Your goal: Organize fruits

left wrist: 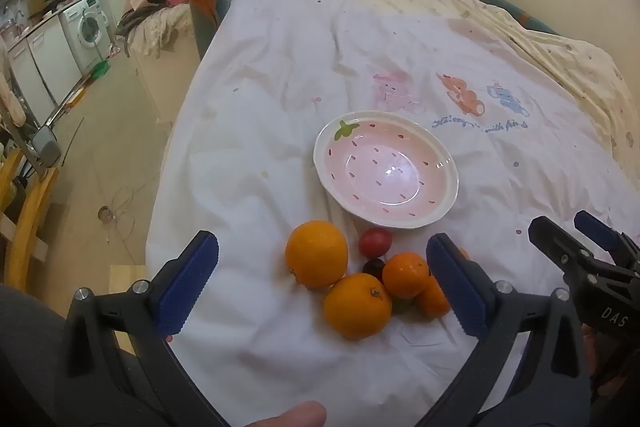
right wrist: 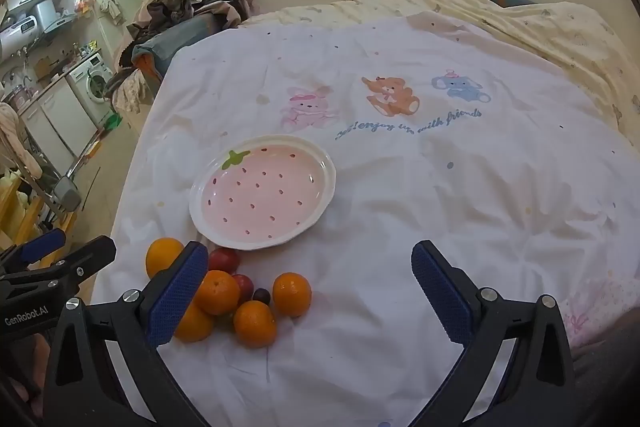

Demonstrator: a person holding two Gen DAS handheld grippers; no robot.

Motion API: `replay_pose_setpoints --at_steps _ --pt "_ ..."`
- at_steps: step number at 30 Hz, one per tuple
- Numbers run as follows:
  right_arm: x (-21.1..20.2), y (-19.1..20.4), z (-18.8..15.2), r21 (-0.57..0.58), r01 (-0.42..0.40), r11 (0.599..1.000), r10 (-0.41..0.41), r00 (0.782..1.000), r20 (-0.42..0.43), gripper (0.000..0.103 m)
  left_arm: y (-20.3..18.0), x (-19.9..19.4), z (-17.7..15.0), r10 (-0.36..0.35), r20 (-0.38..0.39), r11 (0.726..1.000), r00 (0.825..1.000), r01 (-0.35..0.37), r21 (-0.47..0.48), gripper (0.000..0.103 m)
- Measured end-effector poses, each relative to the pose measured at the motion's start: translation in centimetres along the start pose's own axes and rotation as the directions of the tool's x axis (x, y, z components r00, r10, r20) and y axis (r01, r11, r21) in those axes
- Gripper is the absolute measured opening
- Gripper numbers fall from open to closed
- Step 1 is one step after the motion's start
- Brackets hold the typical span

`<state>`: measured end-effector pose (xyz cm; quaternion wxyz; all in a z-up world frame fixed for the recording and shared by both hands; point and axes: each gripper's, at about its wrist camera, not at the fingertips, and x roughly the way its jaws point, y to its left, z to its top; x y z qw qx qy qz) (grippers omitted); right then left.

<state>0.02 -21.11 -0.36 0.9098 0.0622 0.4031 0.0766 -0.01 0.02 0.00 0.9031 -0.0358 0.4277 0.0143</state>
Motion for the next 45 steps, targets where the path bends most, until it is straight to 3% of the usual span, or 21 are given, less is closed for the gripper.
replay_pose_setpoints --at_steps 45 --pt "-0.17 0.06 0.24 -0.004 -0.004 1.000 0.004 1.000 0.008 0.103 0.36 -0.21 -0.07 0.000 0.009 1.000 1.000 0.000 -0.023 0.103"
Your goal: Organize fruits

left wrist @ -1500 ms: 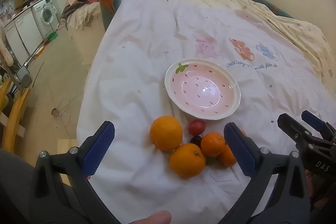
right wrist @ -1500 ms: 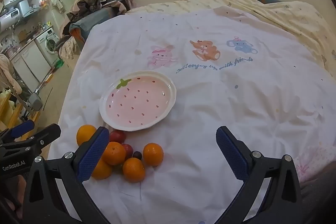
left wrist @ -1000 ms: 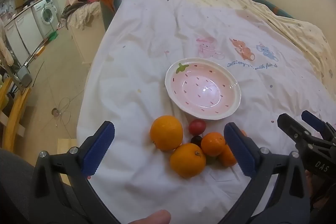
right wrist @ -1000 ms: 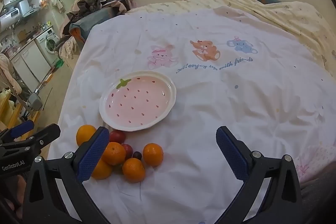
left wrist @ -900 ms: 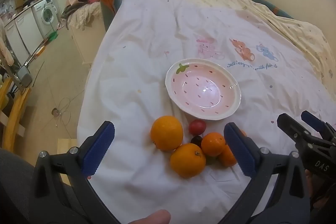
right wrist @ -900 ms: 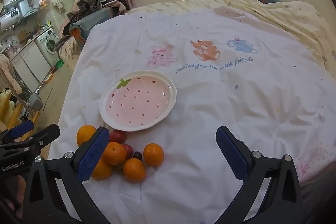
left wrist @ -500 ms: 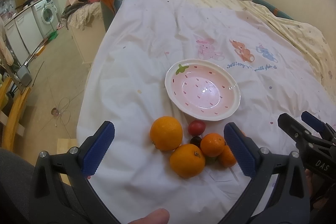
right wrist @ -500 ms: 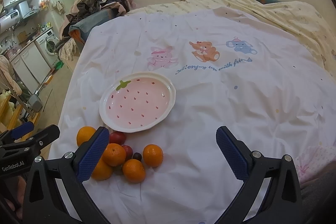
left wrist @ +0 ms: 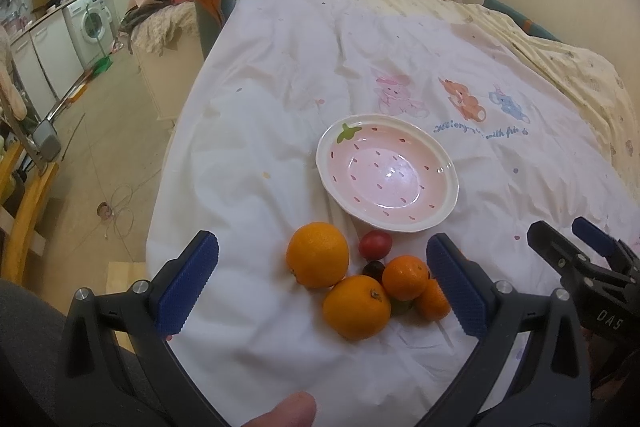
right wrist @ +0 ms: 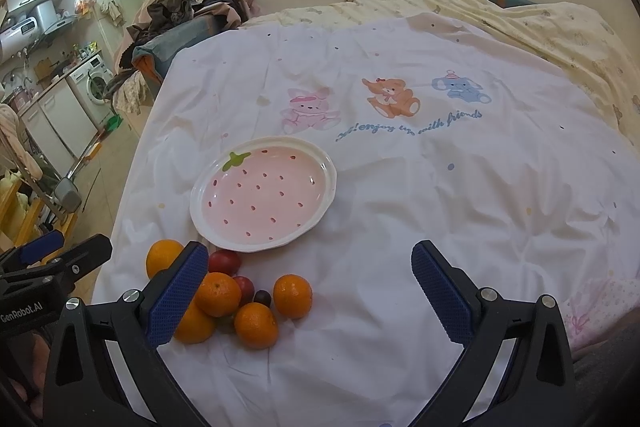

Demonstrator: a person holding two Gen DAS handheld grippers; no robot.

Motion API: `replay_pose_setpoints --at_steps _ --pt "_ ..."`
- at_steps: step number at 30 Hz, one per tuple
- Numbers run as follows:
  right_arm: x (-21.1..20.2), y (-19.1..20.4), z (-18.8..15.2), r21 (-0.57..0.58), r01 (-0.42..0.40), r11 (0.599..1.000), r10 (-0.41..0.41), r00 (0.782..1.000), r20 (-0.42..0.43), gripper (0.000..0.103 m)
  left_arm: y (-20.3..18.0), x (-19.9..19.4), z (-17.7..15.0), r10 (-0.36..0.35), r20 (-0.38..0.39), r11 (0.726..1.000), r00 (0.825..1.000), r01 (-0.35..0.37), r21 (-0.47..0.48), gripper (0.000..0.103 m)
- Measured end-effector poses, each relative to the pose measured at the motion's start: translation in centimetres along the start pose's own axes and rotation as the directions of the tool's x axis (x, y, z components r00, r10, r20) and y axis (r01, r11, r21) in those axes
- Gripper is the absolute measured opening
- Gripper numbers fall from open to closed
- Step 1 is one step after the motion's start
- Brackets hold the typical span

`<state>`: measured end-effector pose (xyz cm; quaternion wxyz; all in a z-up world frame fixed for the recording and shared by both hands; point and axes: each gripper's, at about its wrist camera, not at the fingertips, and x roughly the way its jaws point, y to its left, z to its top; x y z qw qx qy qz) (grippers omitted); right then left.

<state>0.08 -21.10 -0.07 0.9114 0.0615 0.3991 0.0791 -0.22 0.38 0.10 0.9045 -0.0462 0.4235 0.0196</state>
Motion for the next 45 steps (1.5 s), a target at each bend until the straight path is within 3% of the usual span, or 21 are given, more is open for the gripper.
replay_pose_setpoints --at_steps 45 --pt "-0.03 -0.03 0.07 0.003 -0.002 1.000 0.002 1.000 -0.001 0.103 0.22 0.15 0.06 -0.004 0.001 1.000 1.000 0.004 -0.010 0.103"
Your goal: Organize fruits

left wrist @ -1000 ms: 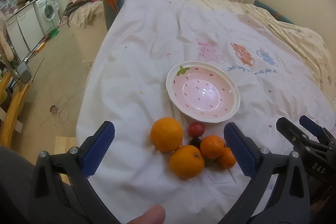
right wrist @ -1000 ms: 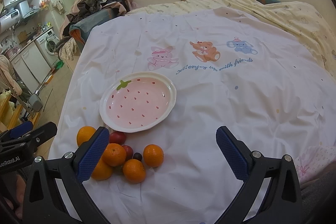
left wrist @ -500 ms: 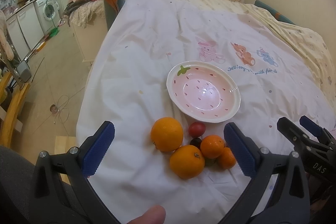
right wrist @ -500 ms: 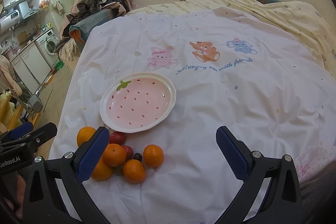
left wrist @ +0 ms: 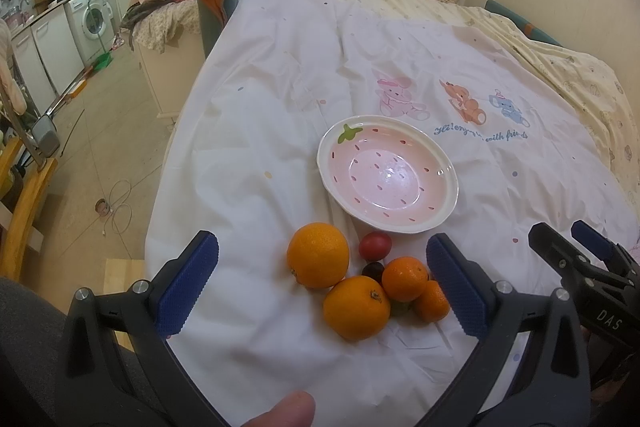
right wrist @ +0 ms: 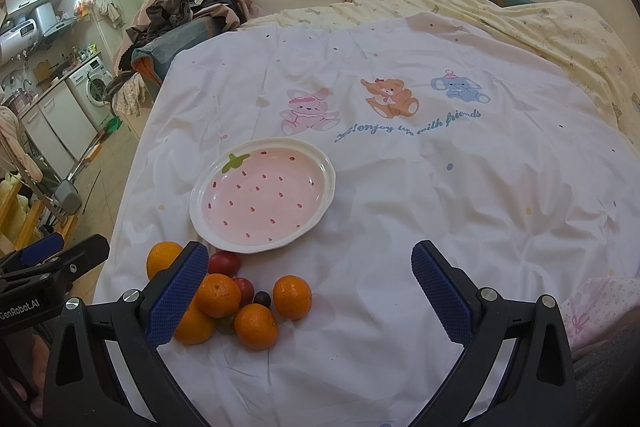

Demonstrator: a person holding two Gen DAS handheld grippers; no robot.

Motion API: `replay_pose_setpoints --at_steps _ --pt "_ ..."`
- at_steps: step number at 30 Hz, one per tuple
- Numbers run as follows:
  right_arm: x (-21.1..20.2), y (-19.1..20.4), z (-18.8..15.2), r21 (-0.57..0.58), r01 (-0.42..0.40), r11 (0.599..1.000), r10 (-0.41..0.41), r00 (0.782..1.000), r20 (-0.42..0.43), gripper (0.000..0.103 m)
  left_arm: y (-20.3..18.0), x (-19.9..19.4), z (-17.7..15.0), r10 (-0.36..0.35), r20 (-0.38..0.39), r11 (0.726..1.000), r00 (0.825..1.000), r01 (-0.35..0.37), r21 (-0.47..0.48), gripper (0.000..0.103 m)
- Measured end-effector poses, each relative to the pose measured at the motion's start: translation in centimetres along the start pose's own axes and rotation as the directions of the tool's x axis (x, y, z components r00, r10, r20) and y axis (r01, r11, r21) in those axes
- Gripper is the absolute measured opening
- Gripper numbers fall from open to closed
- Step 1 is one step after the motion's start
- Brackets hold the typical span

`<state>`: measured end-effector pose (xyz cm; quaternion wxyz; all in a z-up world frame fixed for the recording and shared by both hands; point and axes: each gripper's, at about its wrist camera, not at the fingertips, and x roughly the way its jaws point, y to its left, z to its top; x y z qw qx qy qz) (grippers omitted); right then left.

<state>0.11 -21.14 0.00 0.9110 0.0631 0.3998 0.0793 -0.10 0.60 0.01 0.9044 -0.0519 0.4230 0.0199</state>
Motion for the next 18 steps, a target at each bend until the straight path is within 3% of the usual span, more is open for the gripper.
replay_pose_setpoints --at_steps 7,10,14,18 --pt "0.0 -0.1 0.0 0.001 0.000 1.000 0.000 1.000 -0.003 0.103 0.0 0.0 -0.2 0.003 -0.009 1.000 1.000 -0.003 0.002 0.103" --pt "0.6 -0.8 0.2 0.048 -0.045 0.998 0.047 0.997 -0.052 0.103 0.0 0.0 -0.2 0.003 -0.010 1.000 1.000 -0.003 0.000 0.103" --pt "3.0 -2.9 0.4 0.175 -0.119 0.977 0.152 0.970 -0.188 0.103 0.2 0.2 -0.4 0.019 -0.025 1.000 1.000 -0.019 -0.002 0.103" --pt "5.2 -5.1 0.5 0.269 -0.103 0.958 0.183 0.939 -0.293 0.103 0.8 0.7 -0.3 0.037 -0.049 0.999 0.998 -0.038 -0.017 0.103"
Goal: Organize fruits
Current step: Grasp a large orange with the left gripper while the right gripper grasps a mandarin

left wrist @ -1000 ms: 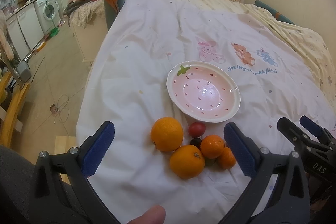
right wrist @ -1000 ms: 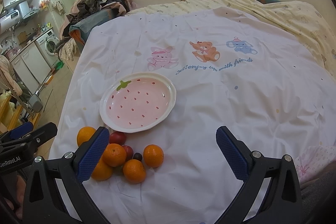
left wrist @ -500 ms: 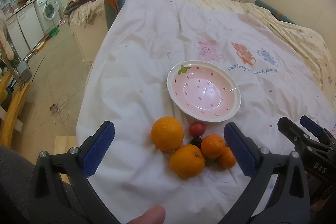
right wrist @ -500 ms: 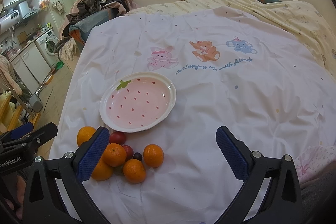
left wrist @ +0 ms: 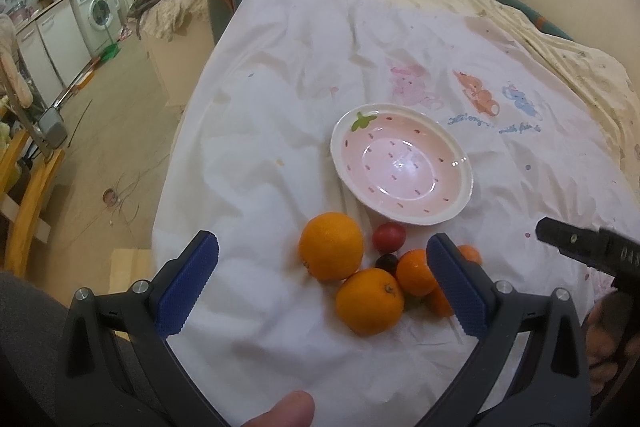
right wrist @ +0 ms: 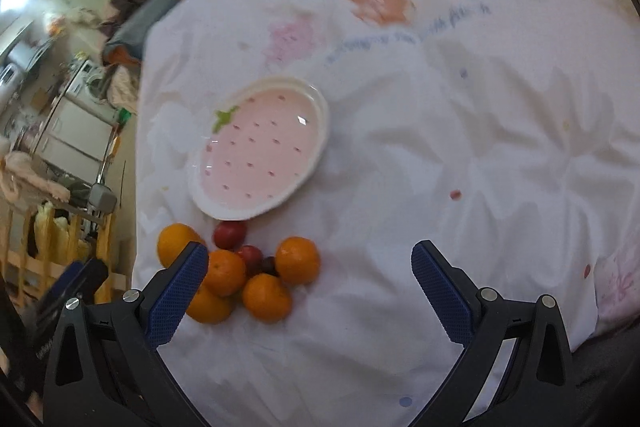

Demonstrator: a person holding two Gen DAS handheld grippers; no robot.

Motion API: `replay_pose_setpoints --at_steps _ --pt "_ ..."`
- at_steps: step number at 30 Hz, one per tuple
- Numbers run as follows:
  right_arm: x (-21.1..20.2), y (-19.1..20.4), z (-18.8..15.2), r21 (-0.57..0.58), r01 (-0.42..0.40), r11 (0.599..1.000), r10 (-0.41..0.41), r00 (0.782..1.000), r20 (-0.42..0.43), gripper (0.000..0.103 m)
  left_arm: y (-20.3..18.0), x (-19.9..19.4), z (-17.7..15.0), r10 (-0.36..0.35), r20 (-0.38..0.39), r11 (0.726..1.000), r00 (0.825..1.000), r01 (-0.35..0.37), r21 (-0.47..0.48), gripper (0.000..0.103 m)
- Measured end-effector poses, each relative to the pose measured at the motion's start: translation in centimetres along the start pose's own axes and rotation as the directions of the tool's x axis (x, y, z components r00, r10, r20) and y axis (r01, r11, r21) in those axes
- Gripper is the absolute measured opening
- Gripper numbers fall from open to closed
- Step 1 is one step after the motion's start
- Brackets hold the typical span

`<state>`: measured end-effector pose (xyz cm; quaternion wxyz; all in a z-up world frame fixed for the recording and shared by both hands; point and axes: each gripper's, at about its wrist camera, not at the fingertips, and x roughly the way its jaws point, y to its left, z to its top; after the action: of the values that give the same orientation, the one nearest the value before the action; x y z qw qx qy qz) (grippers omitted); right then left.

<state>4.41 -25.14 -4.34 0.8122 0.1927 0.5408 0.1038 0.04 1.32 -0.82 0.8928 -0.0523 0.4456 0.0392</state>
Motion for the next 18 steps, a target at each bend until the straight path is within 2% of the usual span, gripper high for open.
replay_pose_setpoints --at_steps 4,6,9,13,17,18 --pt "1.7 -2.0 1.3 0.084 -0.030 0.996 0.040 0.992 -0.117 0.096 0.8 0.6 0.0 0.022 -0.024 0.999 0.999 -0.022 -0.026 0.103" --pt "3.3 -2.4 1.7 0.099 -0.030 0.995 0.049 0.980 -0.191 0.087 0.8 0.9 0.1 0.030 -0.036 0.999 0.999 -0.031 -0.032 0.103" --pt "5.9 -2.0 1.3 0.141 -0.077 0.987 0.114 0.954 -0.276 0.073 0.8 1.4 0.2 0.036 -0.054 0.999 0.998 -0.038 -0.033 0.103" --pt "8.2 -0.1 0.6 0.096 -0.086 0.992 0.113 0.938 -0.328 0.063 0.9 1.8 0.4 0.046 -0.069 0.998 0.997 -0.049 -0.038 0.103" --pt "9.6 0.2 0.3 0.077 -0.070 0.995 0.094 0.929 -0.359 0.040 1.4 2.2 0.4 0.061 -0.087 0.997 0.994 -0.065 -0.048 0.103" --pt "9.7 0.2 0.2 0.076 -0.069 0.995 0.092 0.929 -0.358 0.040 1.6 2.4 0.4 0.066 -0.094 0.996 0.993 -0.071 -0.053 0.103"
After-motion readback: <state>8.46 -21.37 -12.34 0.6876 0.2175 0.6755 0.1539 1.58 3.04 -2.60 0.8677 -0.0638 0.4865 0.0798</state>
